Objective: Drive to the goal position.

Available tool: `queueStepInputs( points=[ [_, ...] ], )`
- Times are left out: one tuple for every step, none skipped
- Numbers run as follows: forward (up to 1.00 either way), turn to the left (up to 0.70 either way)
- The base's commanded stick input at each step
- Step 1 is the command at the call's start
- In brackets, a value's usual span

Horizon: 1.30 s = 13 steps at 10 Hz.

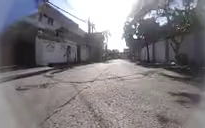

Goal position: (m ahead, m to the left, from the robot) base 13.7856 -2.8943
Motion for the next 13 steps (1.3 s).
queueStepInputs(
  points=[
    [0.7,-0.02],
    [0.7,-0.02],
    [0.7,-0.02],
    [0.7,-0.02],
    [0.7,-0.02],
    [0.7,-0.02],
    [0.7,-0.02],
    [0.7,-0.02],
    [0.7,-0.02],
    [0.7,-0.02],
    [0.7,-0.02],
    [0.7,-0.03],
    [0.7,-0.04]
  ],
)
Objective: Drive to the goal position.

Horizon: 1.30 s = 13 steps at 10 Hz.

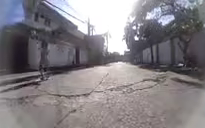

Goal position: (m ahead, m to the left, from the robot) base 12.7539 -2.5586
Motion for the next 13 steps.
queueStepInputs(
  points=[
    [0.7,-0.22],
    [0.7,-0.35],
    [0.7,-0.35],
    [0.7,-0.35],
    [0.7,-0.35],
    [0.7,-0.35],
    [0.7,-0.35],
    [0.7,-0.35],
    [0.7,-0.35],
    [0.7,-0.34],
    [0.7,-0.32],
    [0.7,-0.23],
    [0.7,-0.15]
  ],
)
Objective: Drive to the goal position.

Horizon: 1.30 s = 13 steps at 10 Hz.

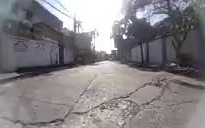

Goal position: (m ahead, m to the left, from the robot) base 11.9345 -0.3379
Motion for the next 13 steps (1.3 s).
queueStepInputs(
  points=[
    [0.7,-0.06],
    [0.7,0.0],
    [0.7,0.0],
    [0.7,0.0],
    [0.7,0.0],
    [0.7,0.0],
    [0.7,0.0],
    [0.7,0.0],
    [0.7,0.0],
    [0.7,0.0],
    [0.7,0.0],
    [0.7,0.0],
    [0.7,0.0]
  ],
)
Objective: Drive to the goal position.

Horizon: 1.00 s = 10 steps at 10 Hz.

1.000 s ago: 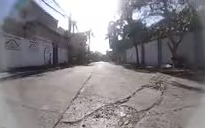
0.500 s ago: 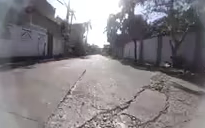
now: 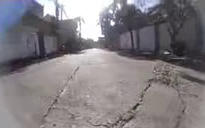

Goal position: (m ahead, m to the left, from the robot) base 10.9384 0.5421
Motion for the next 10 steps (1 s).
queueStepInputs(
  points=[
    [0.7,0.0],
    [0.7,0.0],
    [0.7,0.0],
    [0.7,0.0],
    [0.7,0.0],
    [0.7,0.0],
    [0.7,0.0],
    [0.7,0.0],
    [0.7,0.0],
    [0.7,0.0]
  ],
)
